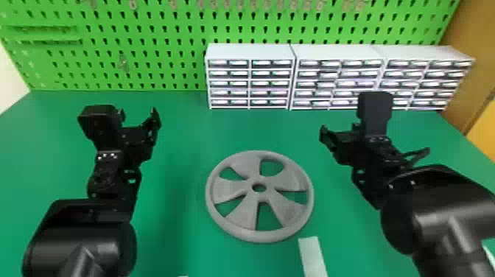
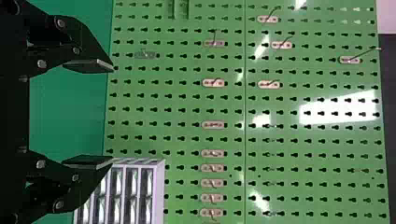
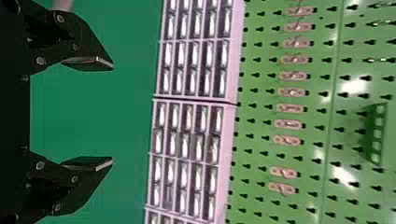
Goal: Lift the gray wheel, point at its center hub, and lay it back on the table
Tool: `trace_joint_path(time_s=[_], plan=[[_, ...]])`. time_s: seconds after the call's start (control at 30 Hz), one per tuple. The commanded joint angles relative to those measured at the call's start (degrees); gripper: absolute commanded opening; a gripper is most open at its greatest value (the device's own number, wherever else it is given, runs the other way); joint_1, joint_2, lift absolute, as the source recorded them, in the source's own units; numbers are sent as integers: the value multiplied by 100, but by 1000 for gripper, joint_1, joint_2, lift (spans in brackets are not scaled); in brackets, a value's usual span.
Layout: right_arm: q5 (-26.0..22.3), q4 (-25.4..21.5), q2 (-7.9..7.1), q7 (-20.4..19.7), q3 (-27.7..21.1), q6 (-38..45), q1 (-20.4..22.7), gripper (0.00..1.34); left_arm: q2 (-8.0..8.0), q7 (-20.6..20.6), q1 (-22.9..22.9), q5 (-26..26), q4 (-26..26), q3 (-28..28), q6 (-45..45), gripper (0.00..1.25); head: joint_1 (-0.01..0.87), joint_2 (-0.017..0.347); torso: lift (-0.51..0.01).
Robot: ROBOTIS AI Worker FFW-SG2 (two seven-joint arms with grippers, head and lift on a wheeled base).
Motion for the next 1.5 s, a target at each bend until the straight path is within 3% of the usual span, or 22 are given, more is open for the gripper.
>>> trace_joint_path(time_s=[0.0, 0.4, 0.8, 1.27, 1.47], plan=[[-413, -8, -28, -197, 157, 520, -204, 802, 0, 0, 27, -80, -97, 69, 48, 703, 692, 48, -96], [-1696, 124, -107, -716, 121, 1838, -643, 813, 79, 0, 62, -141, -220, 157, 163, 703, 692, 48, -96], [-2873, 985, -133, -830, 86, 2954, -1162, 825, 290, 0, 80, -168, -422, 148, 391, 703, 692, 48, -96], [-3084, 1530, -177, -839, 42, 3376, -1381, 867, 633, 149, 97, -256, -967, 78, 734, 703, 692, 48, -96], [-3093, 1644, -221, -847, 69, 3420, -1408, 884, 897, 149, 115, -18, -1187, 157, 866, 703, 692, 48, -96]])
